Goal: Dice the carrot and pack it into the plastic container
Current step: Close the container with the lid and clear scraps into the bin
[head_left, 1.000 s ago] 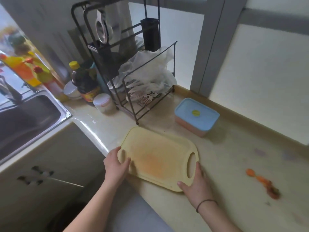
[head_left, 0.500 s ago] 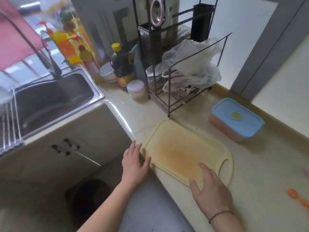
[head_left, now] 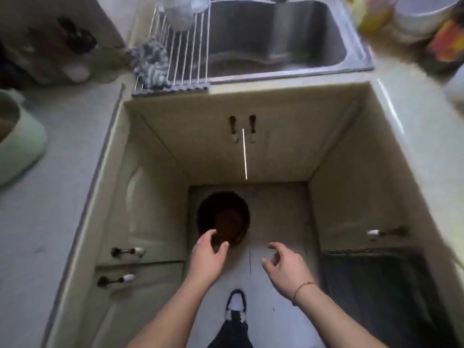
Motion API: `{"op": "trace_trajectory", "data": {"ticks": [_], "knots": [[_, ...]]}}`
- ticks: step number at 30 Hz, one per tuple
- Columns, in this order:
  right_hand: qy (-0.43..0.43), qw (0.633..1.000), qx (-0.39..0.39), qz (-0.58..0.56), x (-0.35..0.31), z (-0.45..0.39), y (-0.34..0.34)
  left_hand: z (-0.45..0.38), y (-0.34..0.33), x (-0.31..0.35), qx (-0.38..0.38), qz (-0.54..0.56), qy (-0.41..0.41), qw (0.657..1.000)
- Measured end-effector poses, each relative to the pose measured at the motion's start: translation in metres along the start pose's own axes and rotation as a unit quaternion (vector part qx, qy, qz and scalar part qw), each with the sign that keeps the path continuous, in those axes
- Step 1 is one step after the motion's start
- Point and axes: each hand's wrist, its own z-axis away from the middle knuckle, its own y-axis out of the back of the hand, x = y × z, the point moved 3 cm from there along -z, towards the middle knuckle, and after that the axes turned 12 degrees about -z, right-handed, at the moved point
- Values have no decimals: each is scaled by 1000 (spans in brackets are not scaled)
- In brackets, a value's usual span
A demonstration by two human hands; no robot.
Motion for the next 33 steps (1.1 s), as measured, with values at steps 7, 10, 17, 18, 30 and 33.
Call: {"op": "trace_trajectory", "data": {"ticks": [7, 10, 17, 18, 30, 33], "knots": [[-78, 993, -60, 59, 54, -145, -116, -105, -67, -105, -59, 61, 118, 989], [-132, 991, -37, 2, 80, -212, -153, -147, -95, -125, -78, 77, 141, 984], [-255, 926, -4, -277, 121, -314, -230, -210, -152, -165, -133, 79, 161, 975], [-255, 919, 11, -300, 124, -320, -236, -213, -157, -169, -135, 85, 168, 973], [-250, 878, 109, -393, 135, -250, -207, -190, -151, -169, -76, 224, 267, 934], [-263, 883, 96, -377, 128, -177, -169, -156, -141, -148, -88, 251, 289, 920]]}}
